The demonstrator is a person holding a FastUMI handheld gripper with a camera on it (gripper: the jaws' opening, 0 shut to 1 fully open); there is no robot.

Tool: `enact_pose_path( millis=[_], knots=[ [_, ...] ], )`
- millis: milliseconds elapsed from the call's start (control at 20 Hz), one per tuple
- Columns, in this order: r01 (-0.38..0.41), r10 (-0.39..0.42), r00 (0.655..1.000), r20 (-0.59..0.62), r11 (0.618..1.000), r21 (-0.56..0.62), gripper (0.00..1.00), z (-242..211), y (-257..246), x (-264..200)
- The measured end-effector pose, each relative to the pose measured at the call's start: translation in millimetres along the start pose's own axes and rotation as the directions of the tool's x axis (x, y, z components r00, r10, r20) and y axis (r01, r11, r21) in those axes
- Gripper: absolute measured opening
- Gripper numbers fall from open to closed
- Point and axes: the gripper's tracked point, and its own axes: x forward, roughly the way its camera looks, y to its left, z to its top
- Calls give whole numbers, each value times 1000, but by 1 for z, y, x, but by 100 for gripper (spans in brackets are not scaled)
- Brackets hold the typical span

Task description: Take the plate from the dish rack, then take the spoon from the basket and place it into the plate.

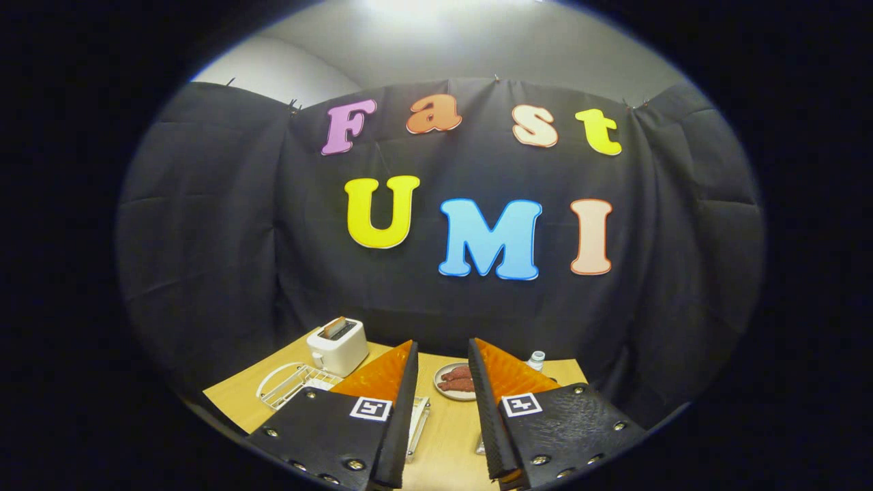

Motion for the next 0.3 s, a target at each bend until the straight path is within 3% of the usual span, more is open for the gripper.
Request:
enact_pose_path(
  millis=[300],
  knots=[
    [52, -55, 995, 84, 998, 33, 45, 37, -42, -10]
  ],
)
